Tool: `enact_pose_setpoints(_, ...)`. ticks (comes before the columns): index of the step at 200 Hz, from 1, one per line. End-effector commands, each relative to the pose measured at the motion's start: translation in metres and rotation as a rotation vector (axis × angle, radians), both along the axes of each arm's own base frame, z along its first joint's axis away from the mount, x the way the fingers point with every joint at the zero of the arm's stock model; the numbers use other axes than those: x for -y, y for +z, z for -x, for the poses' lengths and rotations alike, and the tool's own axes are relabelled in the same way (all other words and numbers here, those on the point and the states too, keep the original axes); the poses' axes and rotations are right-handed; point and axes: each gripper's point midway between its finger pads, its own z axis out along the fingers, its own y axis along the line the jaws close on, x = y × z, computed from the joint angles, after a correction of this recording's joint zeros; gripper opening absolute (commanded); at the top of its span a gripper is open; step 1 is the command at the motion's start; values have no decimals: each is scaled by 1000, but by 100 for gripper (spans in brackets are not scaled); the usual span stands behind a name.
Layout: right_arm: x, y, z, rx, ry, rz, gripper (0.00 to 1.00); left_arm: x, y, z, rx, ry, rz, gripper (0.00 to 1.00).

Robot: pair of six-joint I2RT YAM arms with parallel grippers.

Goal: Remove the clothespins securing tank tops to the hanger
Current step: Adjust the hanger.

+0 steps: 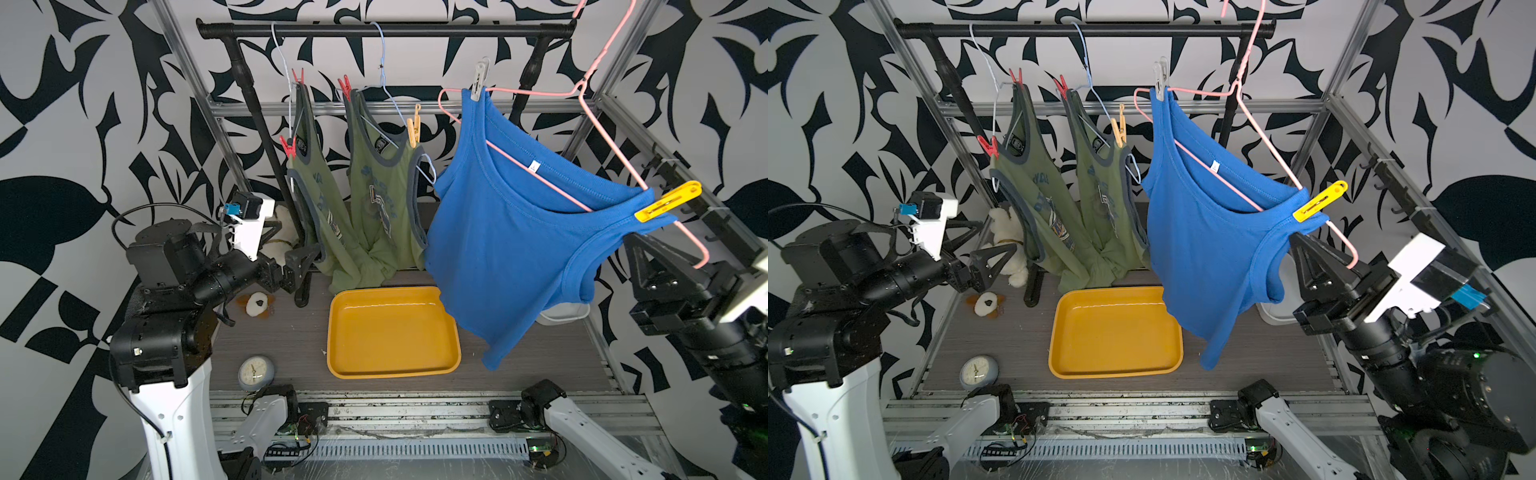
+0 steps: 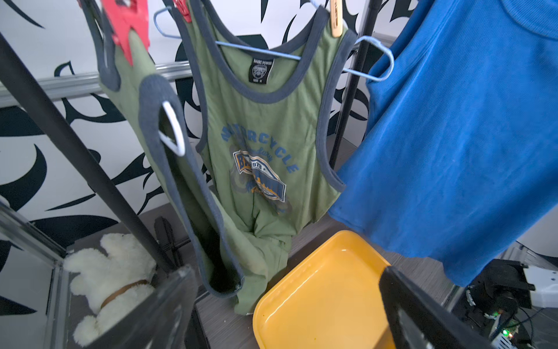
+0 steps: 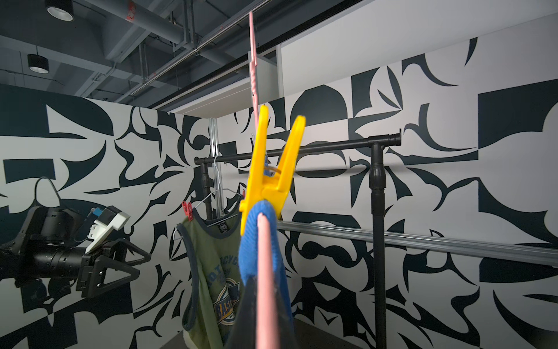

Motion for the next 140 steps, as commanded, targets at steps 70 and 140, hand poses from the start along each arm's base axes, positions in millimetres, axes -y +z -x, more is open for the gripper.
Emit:
enact_pose_setpoints(70, -25, 21, 14, 65, 185, -21, 0, 10, 65, 11, 100, -51, 106, 99)
enact_pose_setpoints(140, -54, 6, -15, -2, 306, -19, 0, 12, 115, 15, 217, -63, 139, 99)
